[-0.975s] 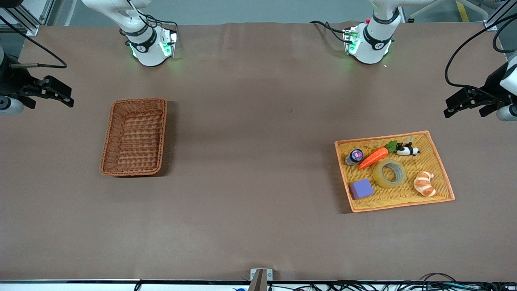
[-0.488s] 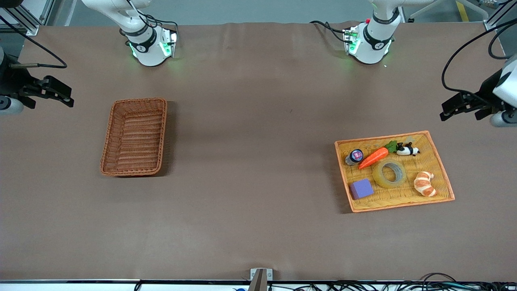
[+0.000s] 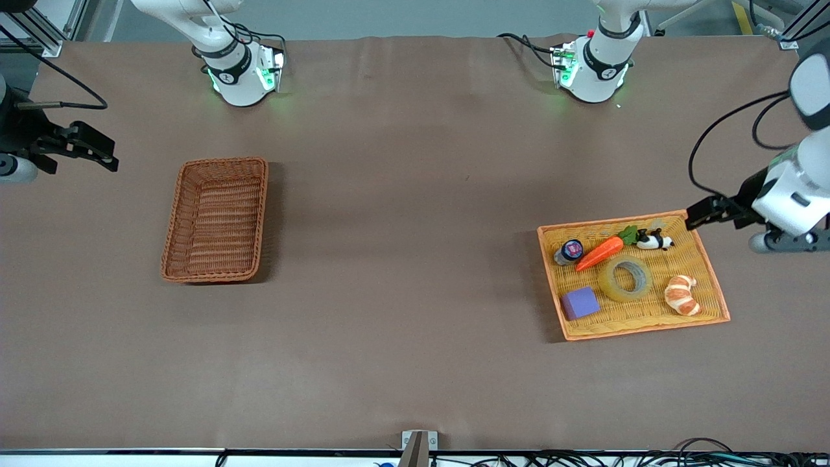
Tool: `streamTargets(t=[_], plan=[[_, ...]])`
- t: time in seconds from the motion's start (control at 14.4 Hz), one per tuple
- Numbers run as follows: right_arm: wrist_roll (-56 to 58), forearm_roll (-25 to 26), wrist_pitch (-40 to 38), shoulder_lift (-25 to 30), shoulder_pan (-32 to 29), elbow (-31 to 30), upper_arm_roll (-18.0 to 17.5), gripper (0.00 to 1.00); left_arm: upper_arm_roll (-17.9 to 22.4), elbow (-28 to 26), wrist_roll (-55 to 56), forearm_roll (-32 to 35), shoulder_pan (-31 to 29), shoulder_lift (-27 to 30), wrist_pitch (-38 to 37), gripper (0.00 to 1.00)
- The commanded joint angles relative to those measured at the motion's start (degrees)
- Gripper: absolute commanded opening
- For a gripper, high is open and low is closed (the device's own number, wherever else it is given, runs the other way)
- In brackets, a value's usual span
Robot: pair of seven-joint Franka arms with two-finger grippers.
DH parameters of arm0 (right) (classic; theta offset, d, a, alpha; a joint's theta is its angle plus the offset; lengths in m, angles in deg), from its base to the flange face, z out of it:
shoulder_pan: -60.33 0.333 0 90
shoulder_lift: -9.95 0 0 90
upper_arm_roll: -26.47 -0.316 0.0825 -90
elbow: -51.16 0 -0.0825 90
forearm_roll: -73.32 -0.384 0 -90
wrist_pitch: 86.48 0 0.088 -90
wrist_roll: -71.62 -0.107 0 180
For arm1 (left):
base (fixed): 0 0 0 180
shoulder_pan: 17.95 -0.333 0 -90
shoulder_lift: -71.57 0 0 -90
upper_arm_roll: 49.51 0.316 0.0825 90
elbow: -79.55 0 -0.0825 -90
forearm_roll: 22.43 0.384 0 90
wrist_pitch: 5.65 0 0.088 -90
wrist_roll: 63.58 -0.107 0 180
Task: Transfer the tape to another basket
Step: 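Move the left gripper down toward the tape roll on the tray, then lower the left gripper into the tape roll and close it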
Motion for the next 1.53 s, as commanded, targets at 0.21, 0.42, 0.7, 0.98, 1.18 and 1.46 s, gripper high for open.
streamTargets(t=[0.21, 0.42, 0.7, 0.98, 1.18, 1.46], plan=[[0.6, -0.2, -0.3, 1.3, -0.9, -0.9, -0.5, 1.0, 0.0, -0.8, -0.6, 0.7, -2.2, -12.3, 11.7, 0.95], [0.6, -0.2, -0.4, 1.3, -0.8, -0.9, -0.5, 1.0, 0.0, -4.0, -0.6, 0.8, -2.9, -15.6, 19.5, 0.96], [0.6, -0.2, -0.3, 1.3, -0.9, -0.9, -0.5, 1.0, 0.0, -8.4, -0.7, 0.8, -3.3, -18.8, 27.8, 0.96], [0.5, -0.2, -0.3, 1.3, -0.9, -0.8, -0.5, 1.0, -0.1, -9.2, -0.7, 0.8, -3.1, -21.9, 28.3, 0.93], [0.5, -0.2, 0.0, 1.2, -0.9, -0.8, -0.5, 1.0, 0.0, -11.5, -1.8, 0.8, -3.2, -22.2, 28.2, 0.89], [0.4, -0.2, 0.3, 1.1, -0.7, -0.8, -0.5, 1.0, 0.0, -11.8, -0.7, 0.5, -3.3, -22.6, 28.2, 0.05]])
